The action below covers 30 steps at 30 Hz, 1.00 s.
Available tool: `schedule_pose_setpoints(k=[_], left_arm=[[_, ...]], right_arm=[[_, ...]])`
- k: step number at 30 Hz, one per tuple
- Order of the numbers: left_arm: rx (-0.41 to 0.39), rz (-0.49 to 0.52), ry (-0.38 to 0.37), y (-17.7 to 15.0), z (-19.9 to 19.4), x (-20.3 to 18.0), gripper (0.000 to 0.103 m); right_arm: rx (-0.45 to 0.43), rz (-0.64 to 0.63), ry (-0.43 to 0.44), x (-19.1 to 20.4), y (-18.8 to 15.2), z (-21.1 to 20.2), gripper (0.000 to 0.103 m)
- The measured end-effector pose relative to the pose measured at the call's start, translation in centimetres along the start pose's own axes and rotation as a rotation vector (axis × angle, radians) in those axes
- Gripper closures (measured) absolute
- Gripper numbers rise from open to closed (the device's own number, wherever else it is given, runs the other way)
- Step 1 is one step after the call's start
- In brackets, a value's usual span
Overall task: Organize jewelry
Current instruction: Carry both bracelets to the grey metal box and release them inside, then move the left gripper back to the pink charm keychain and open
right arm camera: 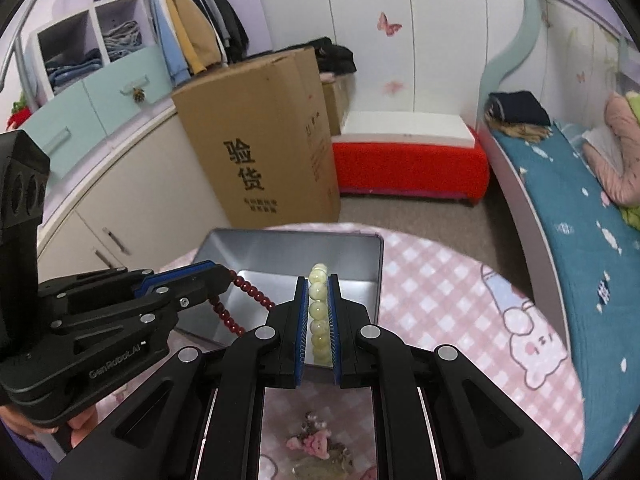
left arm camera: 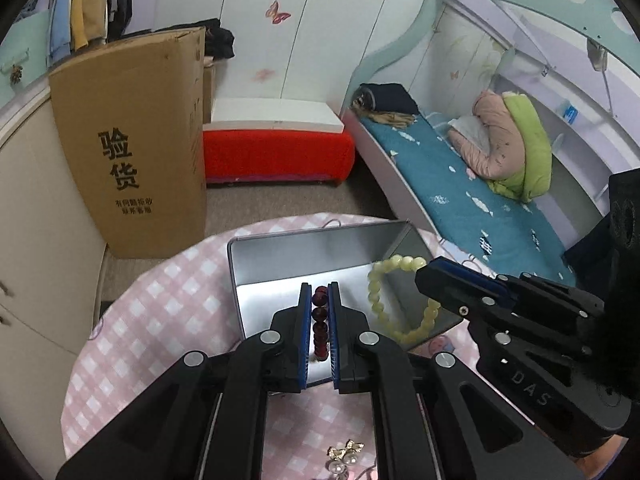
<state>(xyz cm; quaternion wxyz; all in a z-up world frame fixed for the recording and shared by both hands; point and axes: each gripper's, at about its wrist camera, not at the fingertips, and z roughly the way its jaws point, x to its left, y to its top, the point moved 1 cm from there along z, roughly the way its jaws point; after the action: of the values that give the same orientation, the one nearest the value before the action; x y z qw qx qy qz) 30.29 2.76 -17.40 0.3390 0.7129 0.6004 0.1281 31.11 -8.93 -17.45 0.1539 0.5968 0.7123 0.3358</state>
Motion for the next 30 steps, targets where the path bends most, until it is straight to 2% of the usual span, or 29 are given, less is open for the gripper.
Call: schedule_pose_setpoints(k=[7,9,10,11,15,16,17,19,21,23,27,30], left_arm=[[-0.001,-0.009,0.015,-0.2,0.1,-0.1,0.095],[-0.013,-0.025,0.016,-0.4,-0.2,-0.1,0.076],[-0.025,-0.032,0.025,-0.4,-0.5,-0.1,0.062],[-0.045,-0.037,0.029,-0.4,-0.9,-0.2,0.057],[-0.086,-0.034,0.018,-0.5,-2.9,-0.7,0.054],[-0.097,-0.036,0.016,-0.5,-3.4,-0.7,0.05],[-0.118,-0.04,0.015,-0.7,-4.4,-0.8,0.045],[-0.154,-0.045,0.01,-1.1,-6.1,-1.0,0.042],[-0.184,-0.042,0.013,-1.8,-7.8,-1.2,0.039],[-0.222,-0.05,0.028,-2.7,-9.5,-1.3,0.028],[-0.275,-0.059,0.074,-5.7,-12.6,-1.4,0.028],[-0.279,-0.066,0.11,-7.7,-13.2,-1.7,0.027]], right_arm=[[0.012,0.016,0.002,-0.5,-1.3,0.5,0.09],[0.005,0.019,0.007,-0.6,-1.5,0.1,0.09],[-0.001,0.021,0.008,-0.7,-1.5,-0.3,0.09],[-0.007,0.021,0.006,-0.7,-1.6,-0.6,0.09],[-0.046,0.027,0.005,-0.8,-1.7,-3.0,0.09],[-0.056,0.03,0.006,-0.9,-1.7,-3.6,0.088],[-0.069,0.035,0.008,-0.9,-1.7,-4.4,0.073],[-0.101,0.04,-0.001,-1.1,-2.1,-6.0,0.05],[-0.13,0.037,-0.012,-1.2,-2.6,-7.8,0.05],[-0.152,0.035,-0.016,-1.3,-3.5,-9.8,0.049],[-0.177,0.021,-0.054,-1.4,-5.6,-12.7,0.047],[-0.189,0.014,-0.095,-1.6,-7.8,-14.2,0.039]])
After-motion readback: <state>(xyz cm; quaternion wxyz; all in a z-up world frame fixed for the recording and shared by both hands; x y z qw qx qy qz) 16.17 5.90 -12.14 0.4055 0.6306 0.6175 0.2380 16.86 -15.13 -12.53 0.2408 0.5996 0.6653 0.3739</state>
